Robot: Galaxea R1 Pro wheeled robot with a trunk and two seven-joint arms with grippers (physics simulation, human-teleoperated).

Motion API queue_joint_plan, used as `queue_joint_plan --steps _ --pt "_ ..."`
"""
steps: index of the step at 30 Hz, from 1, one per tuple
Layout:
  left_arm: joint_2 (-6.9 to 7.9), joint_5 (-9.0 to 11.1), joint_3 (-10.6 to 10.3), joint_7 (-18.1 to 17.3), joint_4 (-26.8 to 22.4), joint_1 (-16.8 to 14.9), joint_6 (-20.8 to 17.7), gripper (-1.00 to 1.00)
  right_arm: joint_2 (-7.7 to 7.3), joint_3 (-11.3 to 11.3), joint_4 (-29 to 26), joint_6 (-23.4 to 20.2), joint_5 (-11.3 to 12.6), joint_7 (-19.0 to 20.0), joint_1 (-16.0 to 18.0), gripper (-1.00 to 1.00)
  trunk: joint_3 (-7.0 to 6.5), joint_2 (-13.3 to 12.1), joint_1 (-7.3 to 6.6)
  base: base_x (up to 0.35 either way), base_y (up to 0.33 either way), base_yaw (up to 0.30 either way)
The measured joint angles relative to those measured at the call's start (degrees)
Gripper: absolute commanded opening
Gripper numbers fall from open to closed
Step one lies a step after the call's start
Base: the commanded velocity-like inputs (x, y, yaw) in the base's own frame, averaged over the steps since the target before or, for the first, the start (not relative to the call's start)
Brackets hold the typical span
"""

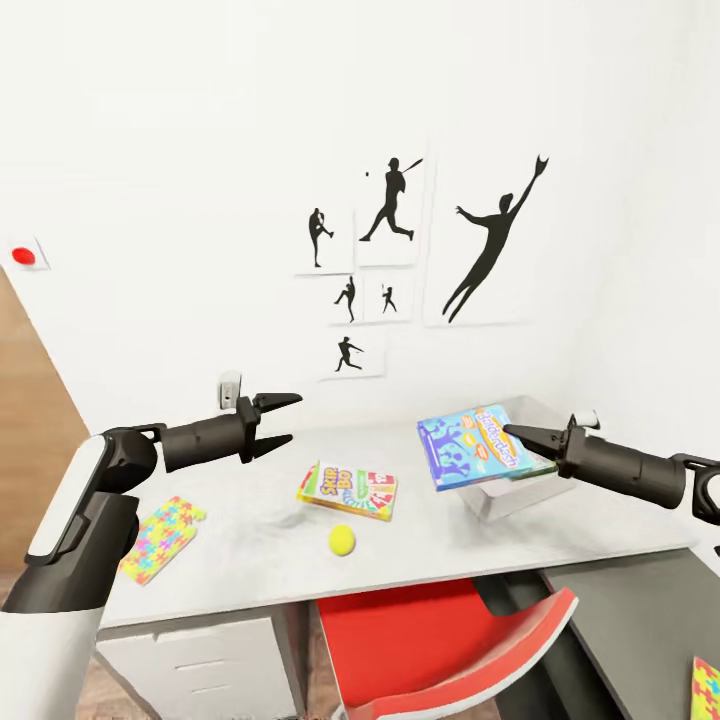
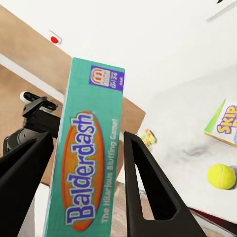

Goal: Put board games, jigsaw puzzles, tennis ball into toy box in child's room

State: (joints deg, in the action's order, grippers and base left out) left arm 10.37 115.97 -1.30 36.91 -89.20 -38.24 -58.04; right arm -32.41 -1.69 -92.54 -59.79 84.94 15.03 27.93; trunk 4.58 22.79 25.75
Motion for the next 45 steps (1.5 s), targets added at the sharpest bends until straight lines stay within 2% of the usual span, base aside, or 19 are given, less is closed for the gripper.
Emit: queue_joint_plan --steps 13,31,45 --pt "-0.02 -0.02 -0.06 0.08 0.03 -0.02 -0.01 1.00 -0.01 -0.11 -0.03 -0.02 0.25 0.00 0.00 -1.00 0.00 0.00 -0.01 0.038 -0.029 0.125" --pt "-0.02 -0.10 -0.04 0.05 0.03 -0.02 -0.01 1.00 -0.01 0.06 -0.03 0.01 -0.08 -0.01 -0.03 -1.00 0.00 0.00 -0.02 0.211 -0.191 0.006" --pt "-0.03 -0.12 -0.05 0.02 0.03 -0.02 -0.01 1.00 -0.01 -0.14 -0.03 -0.02 0.23 -0.02 0.00 -1.00 0.00 0.00 0.00 0.044 -0.040 -0.047"
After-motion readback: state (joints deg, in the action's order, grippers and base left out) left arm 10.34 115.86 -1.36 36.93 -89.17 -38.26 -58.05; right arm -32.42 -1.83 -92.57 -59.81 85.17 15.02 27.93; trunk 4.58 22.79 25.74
